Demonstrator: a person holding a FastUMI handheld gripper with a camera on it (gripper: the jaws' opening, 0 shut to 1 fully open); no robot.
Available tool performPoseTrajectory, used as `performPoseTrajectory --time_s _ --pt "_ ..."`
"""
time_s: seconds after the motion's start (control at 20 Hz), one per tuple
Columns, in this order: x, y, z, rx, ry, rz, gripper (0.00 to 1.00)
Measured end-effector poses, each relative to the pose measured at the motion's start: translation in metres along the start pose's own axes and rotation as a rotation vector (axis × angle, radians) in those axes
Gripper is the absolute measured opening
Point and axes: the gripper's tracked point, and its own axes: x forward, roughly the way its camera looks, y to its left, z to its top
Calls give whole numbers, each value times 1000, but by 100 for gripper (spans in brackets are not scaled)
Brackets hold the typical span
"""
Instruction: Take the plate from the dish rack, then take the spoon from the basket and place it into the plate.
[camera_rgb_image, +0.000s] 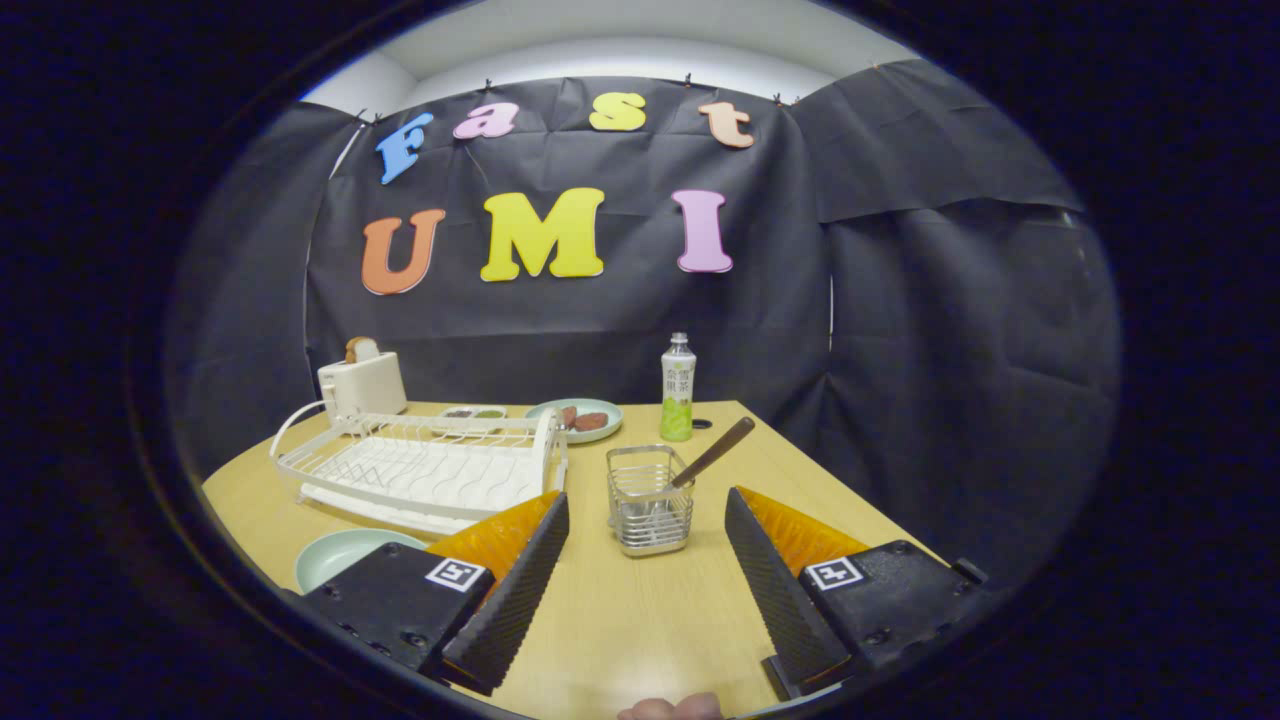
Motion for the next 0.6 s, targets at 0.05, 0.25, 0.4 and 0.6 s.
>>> performPoseTrajectory --time_s 0.05,0.25,0.4,0.6 --pt "6 -6 0 11 -10 -6 100" --pt "43 -20 -2 65 -10 12 100" --pt "76 -28 -2 102 -2 26 100" --pt "108 -36 -3 127 23 42 100"
